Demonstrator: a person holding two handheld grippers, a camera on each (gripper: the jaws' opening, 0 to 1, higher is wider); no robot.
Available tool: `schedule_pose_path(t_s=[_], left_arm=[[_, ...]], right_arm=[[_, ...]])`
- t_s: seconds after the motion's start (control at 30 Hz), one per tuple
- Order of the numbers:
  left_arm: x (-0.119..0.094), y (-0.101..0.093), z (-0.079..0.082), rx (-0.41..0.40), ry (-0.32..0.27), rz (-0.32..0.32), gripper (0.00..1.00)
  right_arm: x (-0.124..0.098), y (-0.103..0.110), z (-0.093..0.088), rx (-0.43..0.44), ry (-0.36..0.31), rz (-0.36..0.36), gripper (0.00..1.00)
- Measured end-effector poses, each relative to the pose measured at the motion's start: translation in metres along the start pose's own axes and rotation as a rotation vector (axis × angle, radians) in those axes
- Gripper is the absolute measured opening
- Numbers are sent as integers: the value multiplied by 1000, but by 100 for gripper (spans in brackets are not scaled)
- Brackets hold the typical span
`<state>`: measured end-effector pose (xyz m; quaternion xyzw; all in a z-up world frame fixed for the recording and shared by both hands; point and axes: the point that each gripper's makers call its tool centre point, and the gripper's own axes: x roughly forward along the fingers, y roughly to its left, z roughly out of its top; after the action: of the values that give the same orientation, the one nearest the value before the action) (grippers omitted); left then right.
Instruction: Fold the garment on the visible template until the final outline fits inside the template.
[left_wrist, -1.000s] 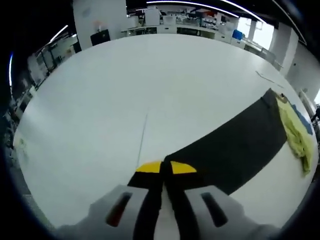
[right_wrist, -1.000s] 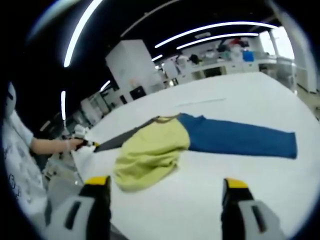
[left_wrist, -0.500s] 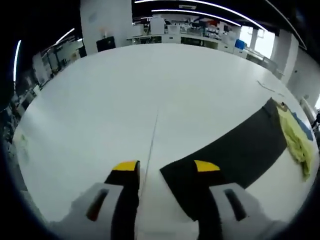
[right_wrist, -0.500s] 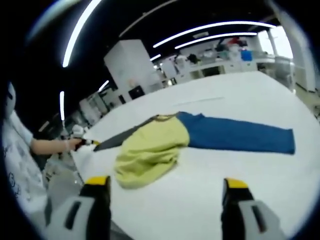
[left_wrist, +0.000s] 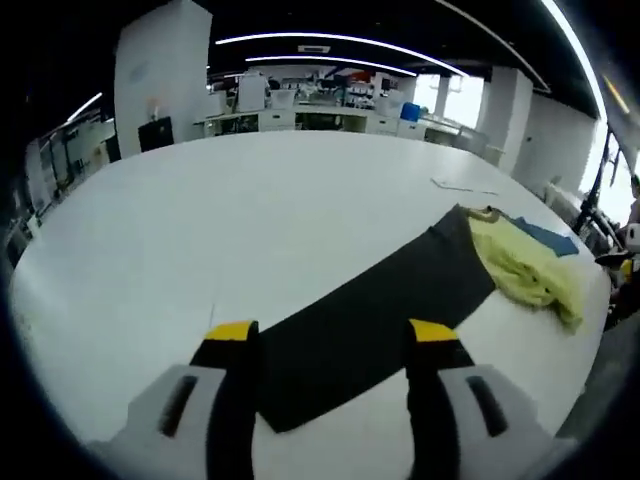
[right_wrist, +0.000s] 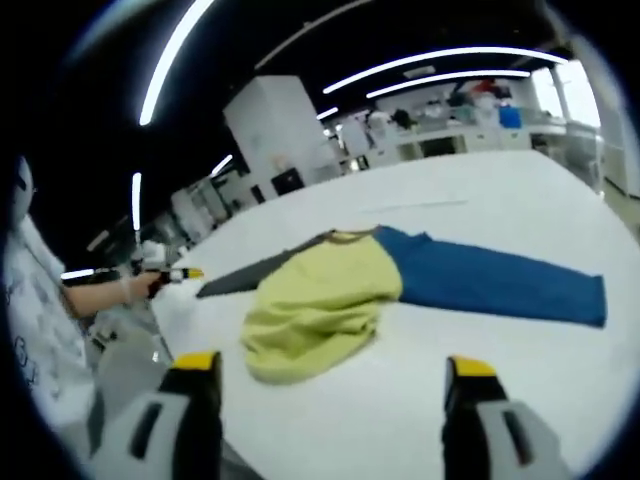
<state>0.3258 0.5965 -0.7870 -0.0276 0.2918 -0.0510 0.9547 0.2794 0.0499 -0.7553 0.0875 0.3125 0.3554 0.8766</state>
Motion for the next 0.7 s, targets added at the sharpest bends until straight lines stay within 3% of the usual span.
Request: schedule_pose_path(t_s=[0.1,0.17,0.23,0.33,0.47,0.7], left_arm=[[-8,-40,2,72,-15,-92,53],[-7,-52,0,101,-13,-140,51],[-15,-81,3,127,-20,-191,51],[-18,-108,-6,179,2,-241,50],[-18,-130,-14,220,13,-265,47],[-16,-177,-21,177,-17,-316,43]], right_arm=[[1,3,-1,-10,7,9,92],[2,4,-3,-21,16,10,92],[3,6,-4,-29,22,15,92],[7,9,-6,-40,31,23,92],[12,13,-6,-55,39,37,91],[23,14,-3,-76,60,48,88]])
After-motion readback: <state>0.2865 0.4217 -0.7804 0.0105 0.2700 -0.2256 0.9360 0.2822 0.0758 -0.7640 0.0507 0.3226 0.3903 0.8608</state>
